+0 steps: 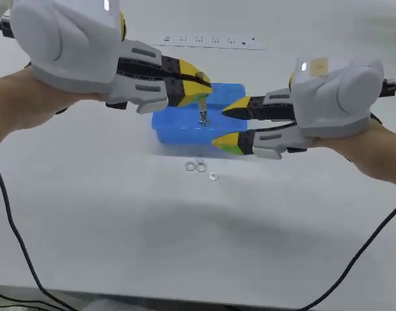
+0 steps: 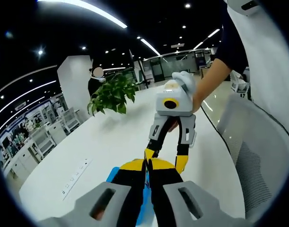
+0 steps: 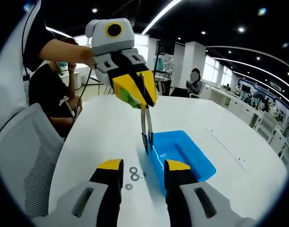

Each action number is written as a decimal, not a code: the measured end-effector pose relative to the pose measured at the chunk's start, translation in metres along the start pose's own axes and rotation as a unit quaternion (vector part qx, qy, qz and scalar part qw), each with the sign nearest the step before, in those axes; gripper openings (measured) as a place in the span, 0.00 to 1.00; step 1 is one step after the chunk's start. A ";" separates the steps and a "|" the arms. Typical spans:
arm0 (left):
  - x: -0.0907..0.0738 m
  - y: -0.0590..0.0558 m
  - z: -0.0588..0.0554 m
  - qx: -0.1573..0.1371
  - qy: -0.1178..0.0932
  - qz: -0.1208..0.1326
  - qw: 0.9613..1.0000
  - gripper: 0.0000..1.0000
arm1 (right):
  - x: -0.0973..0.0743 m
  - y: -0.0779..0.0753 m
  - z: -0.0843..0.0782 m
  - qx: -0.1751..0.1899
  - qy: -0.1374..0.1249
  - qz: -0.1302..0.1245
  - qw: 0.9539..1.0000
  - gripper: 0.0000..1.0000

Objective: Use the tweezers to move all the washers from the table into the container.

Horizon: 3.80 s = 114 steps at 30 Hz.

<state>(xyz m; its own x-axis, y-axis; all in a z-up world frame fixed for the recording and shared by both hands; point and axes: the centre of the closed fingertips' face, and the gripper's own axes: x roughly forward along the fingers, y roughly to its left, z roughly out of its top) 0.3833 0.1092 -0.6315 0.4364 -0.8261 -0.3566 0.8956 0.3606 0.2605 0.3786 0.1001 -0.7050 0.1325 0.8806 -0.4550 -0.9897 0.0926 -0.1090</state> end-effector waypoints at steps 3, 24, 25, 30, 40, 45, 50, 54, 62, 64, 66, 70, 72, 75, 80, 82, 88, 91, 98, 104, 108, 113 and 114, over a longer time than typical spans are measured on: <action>0.002 -0.010 -0.003 -0.006 -0.006 -0.004 1.000 0.06 | -0.010 0.004 -0.009 0.022 -0.001 -0.010 1.000 0.41; 0.023 -0.056 -0.035 -0.038 0.002 -0.023 0.999 0.06 | -0.036 0.039 -0.066 0.021 0.037 -0.024 0.999 0.82; 0.024 -0.058 -0.037 -0.037 0.005 -0.024 0.999 0.06 | -0.035 0.043 -0.068 0.023 0.038 -0.019 0.999 0.83; 0.029 -0.060 -0.044 -0.037 0.015 -0.027 0.999 0.06 | -0.030 0.054 -0.071 0.045 0.035 0.002 0.998 0.98; 0.036 -0.057 -0.050 -0.038 0.023 -0.031 0.999 0.06 | -0.028 0.055 -0.073 0.069 0.028 0.006 0.997 1.00; 0.035 -0.053 -0.052 -0.039 0.025 -0.027 0.999 0.06 | -0.026 0.057 -0.070 0.082 0.019 0.011 0.996 1.00; 0.034 -0.049 -0.052 -0.043 0.022 -0.024 0.999 0.06 | -0.024 0.060 -0.070 0.087 0.022 0.018 0.996 0.99; 0.036 -0.049 -0.053 -0.044 0.022 -0.025 0.999 0.06 | -0.024 0.060 -0.070 0.096 0.021 0.018 0.995 0.98; 0.037 -0.049 -0.056 -0.045 0.025 -0.024 0.998 0.06 | -0.025 0.060 -0.070 0.102 0.023 0.016 0.994 0.98; 0.037 -0.049 -0.056 -0.045 0.025 -0.023 0.998 0.06 | -0.025 0.060 -0.070 0.104 0.022 0.015 0.994 0.97; 0.037 -0.049 -0.056 -0.044 0.025 -0.022 0.998 0.06 | -0.024 0.060 -0.069 0.104 0.022 0.015 0.994 0.97; 0.037 -0.050 -0.057 -0.046 0.027 -0.024 0.998 0.06 | -0.023 0.063 -0.069 0.105 0.022 0.018 0.994 0.97; 0.037 -0.050 -0.057 -0.045 0.029 -0.024 0.998 0.06 | -0.023 0.064 -0.068 0.105 0.021 0.019 0.994 0.97; 0.037 -0.050 -0.057 -0.047 0.031 -0.023 0.998 0.06 | -0.023 0.065 -0.069 0.106 0.023 0.022 0.994 0.96; 0.038 -0.052 -0.057 -0.020 0.051 -0.030 0.998 0.06 | -0.022 0.065 -0.065 0.110 0.016 0.021 0.994 0.96; 0.041 -0.056 -0.055 -0.015 0.055 -0.037 0.998 0.06 | -0.021 0.063 -0.064 0.107 0.016 0.021 0.994 0.96; 0.044 -0.057 -0.055 -0.048 0.051 -0.042 0.997 0.06 | -0.012 0.055 -0.057 0.099 0.015 0.028 0.995 0.90; 0.043 -0.053 -0.057 -0.054 0.056 -0.037 0.996 0.06 | -0.004 0.051 -0.055 0.096 0.019 0.037 0.995 0.84; 0.039 -0.051 -0.060 -0.061 0.060 -0.032 0.996 0.06 | 0.020 0.043 -0.050 0.087 0.021 0.064 0.994 0.65; 0.040 -0.053 -0.059 -0.066 0.056 -0.033 0.996 0.06 | 0.034 0.030 -0.041 0.078 0.010 0.068 0.995 0.48; 0.040 -0.053 -0.059 -0.065 0.056 -0.033 0.996 0.06 | 0.037 0.026 -0.036 0.079 0.003 0.076 0.994 0.32; 0.040 -0.054 -0.059 -0.065 0.056 -0.036 0.996 0.06 | 0.040 0.028 -0.038 0.069 0.010 0.094 0.993 0.27; 0.040 -0.055 -0.059 -0.065 0.056 -0.037 0.996 0.06 | 0.040 0.030 -0.039 0.066 0.012 0.099 0.993 0.25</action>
<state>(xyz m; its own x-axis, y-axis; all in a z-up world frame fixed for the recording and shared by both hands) 0.3568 0.0815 -0.7127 0.3688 -0.8023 -0.4694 0.9262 0.3596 0.1132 0.3562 0.1199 -0.7608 -0.0659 0.8760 -0.4777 -0.9946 -0.0195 0.1016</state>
